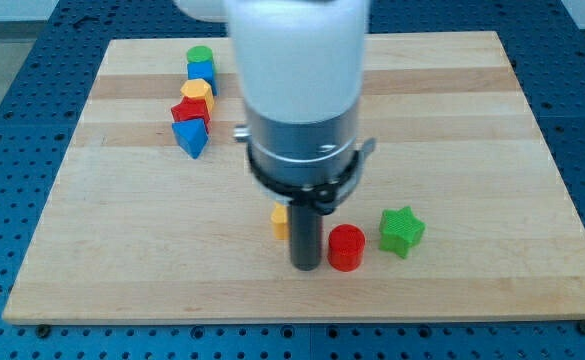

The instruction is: Push yellow heart to center of the board

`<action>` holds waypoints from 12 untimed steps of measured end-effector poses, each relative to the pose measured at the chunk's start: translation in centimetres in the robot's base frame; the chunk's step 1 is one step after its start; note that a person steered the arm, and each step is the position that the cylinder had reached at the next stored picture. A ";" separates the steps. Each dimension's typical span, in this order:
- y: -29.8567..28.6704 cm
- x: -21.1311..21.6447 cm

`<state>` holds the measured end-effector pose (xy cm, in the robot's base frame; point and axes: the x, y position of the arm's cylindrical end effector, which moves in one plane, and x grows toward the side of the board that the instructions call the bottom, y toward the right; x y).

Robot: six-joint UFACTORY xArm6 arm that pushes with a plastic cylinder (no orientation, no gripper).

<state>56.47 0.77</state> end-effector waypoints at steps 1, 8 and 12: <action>-0.2 -0.8; -3.4 -7.0; -0.8 -9.9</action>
<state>46.56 -0.03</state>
